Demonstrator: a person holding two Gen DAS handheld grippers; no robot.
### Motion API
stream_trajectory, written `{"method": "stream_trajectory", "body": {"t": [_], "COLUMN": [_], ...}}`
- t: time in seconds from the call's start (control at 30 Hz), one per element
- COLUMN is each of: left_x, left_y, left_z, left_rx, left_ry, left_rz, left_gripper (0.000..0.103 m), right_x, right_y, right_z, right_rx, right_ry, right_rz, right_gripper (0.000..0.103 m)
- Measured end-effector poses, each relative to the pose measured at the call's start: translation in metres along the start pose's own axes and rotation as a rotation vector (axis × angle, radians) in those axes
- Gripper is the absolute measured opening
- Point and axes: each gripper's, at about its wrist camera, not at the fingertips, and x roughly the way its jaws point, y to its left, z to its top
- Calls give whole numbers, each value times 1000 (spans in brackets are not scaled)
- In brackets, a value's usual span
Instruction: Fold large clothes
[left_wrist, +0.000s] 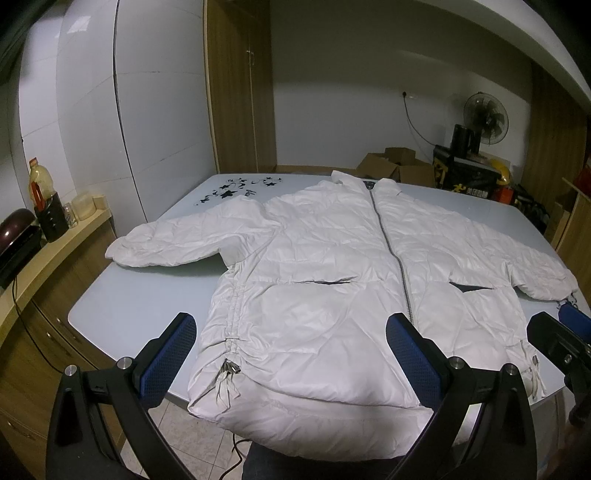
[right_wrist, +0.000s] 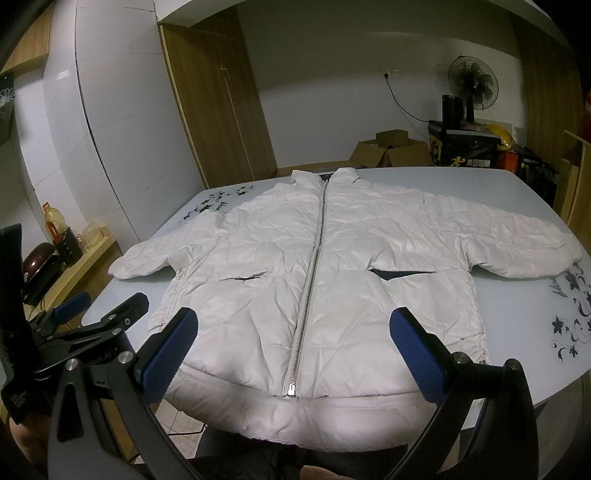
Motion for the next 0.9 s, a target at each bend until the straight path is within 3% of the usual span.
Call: {"method": "stream_trajectory", "body": {"t": [0.9], "left_x": [0], "left_y": [1], "left_z": [-1], "left_rx": [1], "left_ry": [10], "left_rz": [-1], "left_gripper": [103], "right_x": [9], "right_y": [0], "right_z": [-6], "right_rx": [-3], "right_ry": [1], "right_rz": [0], "right_gripper": [103]}}
